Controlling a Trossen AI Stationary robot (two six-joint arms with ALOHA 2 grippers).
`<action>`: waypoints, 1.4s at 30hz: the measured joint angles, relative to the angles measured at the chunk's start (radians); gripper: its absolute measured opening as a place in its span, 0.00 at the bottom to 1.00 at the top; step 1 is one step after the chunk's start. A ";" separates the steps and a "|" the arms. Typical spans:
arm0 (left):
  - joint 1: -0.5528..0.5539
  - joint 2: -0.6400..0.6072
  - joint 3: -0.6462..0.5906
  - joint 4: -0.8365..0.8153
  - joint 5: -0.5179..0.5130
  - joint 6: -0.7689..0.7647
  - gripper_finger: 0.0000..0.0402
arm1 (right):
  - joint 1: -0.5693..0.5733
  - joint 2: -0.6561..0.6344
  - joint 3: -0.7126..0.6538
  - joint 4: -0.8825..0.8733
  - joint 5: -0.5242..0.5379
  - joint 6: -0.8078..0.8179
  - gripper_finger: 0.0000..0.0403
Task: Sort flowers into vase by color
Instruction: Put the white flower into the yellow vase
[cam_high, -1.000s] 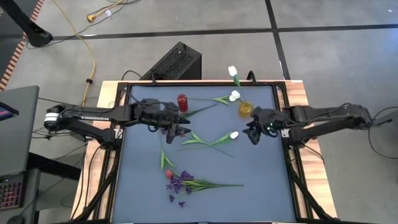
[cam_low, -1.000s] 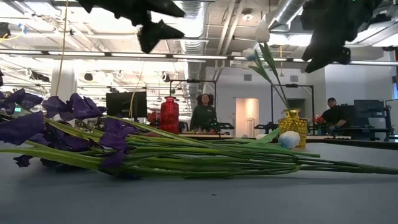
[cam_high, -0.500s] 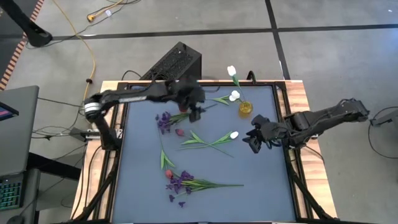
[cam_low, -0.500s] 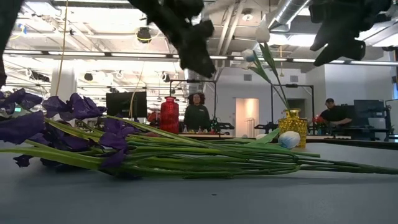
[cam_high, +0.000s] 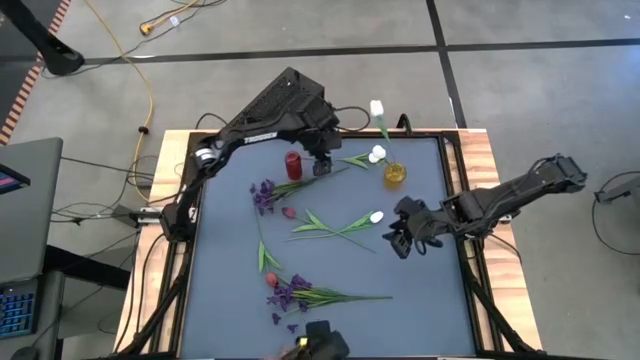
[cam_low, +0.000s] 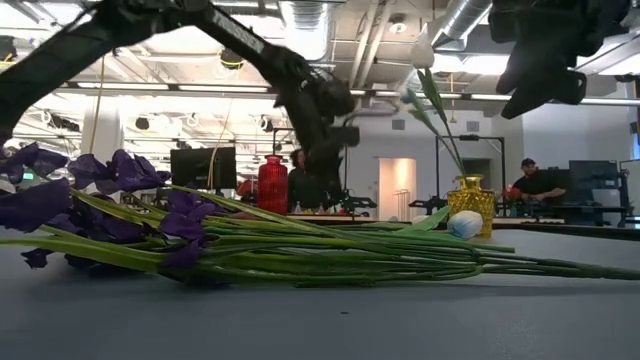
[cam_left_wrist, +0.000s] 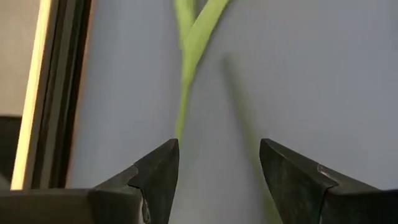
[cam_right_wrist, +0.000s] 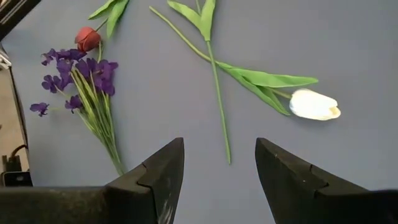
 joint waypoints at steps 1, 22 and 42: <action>0.007 0.011 0.005 -0.011 -0.013 0.015 0.53 | 0.000 0.008 0.000 0.007 -0.001 0.000 0.55; 0.091 0.101 -0.005 -0.147 -0.095 0.132 0.53 | 0.004 0.019 0.000 0.051 -0.007 -0.003 0.55; 0.084 0.108 0.003 -0.156 -0.116 0.128 0.10 | 0.019 0.019 0.000 0.049 -0.006 -0.002 0.55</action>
